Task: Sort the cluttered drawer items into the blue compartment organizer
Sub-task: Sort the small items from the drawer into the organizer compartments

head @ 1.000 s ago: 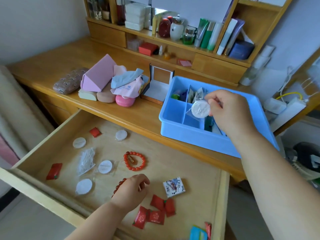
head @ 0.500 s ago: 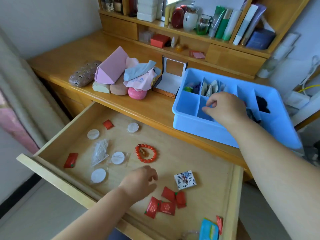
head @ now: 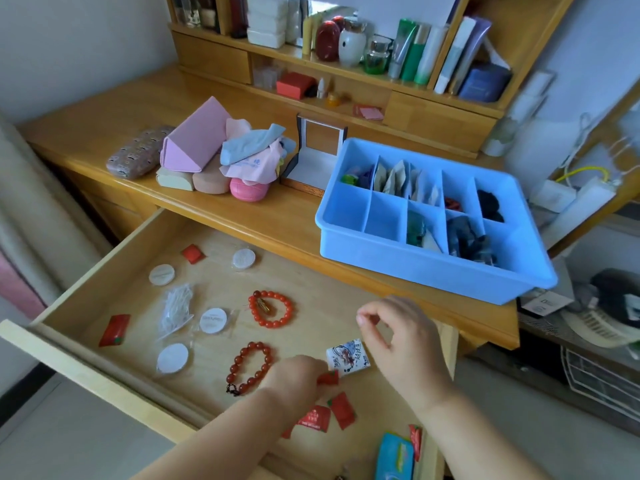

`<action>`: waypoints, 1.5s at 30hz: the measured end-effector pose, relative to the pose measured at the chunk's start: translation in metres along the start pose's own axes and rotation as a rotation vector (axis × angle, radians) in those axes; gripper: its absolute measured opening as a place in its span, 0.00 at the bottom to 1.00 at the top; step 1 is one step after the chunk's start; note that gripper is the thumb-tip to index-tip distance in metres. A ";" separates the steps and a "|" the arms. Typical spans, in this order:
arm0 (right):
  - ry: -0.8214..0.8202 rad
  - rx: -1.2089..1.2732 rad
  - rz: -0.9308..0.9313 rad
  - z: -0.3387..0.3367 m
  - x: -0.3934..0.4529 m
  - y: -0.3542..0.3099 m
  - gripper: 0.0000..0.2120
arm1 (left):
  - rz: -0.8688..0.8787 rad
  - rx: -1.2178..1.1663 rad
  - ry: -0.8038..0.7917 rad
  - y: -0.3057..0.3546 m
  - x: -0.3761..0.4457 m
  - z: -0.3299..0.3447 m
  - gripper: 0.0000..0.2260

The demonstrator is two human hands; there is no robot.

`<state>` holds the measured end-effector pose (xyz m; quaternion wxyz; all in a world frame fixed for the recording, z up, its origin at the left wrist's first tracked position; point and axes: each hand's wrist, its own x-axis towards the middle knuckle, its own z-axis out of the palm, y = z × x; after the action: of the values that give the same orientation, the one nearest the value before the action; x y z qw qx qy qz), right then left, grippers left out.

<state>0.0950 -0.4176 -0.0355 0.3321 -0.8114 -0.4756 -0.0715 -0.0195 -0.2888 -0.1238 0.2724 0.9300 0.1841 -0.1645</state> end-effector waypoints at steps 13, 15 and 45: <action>-0.174 0.374 0.358 -0.022 0.030 -0.017 0.03 | 0.188 -0.813 0.266 0.003 -0.015 -0.049 0.03; 0.058 0.230 0.308 -0.053 0.065 -0.009 0.04 | 0.114 -0.723 0.325 -0.013 -0.011 -0.041 0.03; 0.195 0.027 0.166 -0.047 0.121 0.019 0.05 | 0.260 0.414 -0.085 -0.014 -0.007 0.011 0.13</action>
<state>0.1849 -0.3643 0.0441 0.3924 -0.8327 -0.3732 -0.1157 -0.0335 -0.2857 -0.1359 0.1026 0.9740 0.0137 -0.2013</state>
